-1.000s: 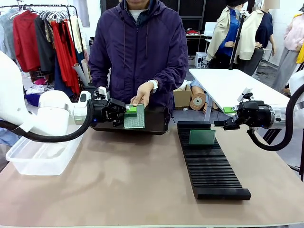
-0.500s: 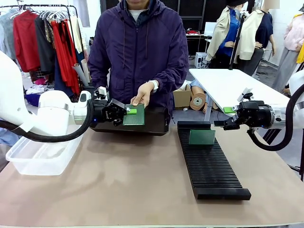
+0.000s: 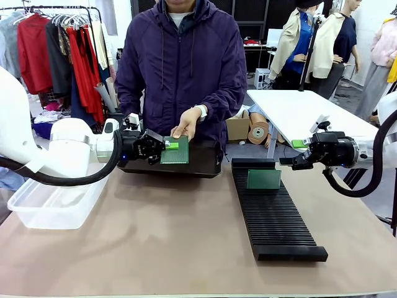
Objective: Sort PCBs into racks and boxes based on the side picked up.
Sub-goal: Pick up the Blank PCB handed by the Human, then if the short side of the Blank PCB is picked up, insert it into the PCB Rack ; if the long side is picked up, place it in the Organizing box.
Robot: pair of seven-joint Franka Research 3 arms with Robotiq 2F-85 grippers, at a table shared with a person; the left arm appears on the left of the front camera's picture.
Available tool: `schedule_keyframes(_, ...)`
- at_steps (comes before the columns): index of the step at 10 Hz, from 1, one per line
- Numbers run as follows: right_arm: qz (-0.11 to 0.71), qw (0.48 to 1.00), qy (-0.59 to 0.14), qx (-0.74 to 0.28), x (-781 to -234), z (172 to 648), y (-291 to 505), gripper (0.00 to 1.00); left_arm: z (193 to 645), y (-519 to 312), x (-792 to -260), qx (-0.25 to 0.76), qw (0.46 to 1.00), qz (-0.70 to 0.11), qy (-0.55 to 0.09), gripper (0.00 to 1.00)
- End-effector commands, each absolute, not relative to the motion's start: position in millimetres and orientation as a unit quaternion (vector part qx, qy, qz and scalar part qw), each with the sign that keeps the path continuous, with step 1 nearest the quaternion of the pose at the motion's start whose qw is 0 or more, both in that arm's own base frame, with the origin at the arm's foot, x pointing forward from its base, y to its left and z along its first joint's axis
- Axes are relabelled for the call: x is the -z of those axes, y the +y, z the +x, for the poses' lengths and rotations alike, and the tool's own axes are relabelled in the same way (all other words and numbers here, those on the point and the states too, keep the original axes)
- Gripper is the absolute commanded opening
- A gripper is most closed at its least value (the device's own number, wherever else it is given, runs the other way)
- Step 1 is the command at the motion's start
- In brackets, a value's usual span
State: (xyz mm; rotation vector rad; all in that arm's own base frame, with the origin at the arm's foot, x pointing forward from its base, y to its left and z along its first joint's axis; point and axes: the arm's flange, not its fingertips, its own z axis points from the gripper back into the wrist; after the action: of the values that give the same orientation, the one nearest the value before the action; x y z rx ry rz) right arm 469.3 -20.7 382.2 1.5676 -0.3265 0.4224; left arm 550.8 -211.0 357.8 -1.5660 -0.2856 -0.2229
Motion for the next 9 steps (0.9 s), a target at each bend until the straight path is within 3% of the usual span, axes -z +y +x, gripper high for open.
schedule_keyframes(1, 0.697, 0.676, -0.147, -0.191, -384.3, 470.3, -20.4, 1.00, 550.9, -211.0, -357.9, 0.099, 0.694, -0.702, -0.129, 0.00)
schedule_keyframes(9, 0.697, 0.676, -0.147, -0.191, -384.3, 470.3, -20.4, 1.00, 550.9, -211.0, -357.9, 0.099, 0.694, -0.702, -0.129, 0.00)
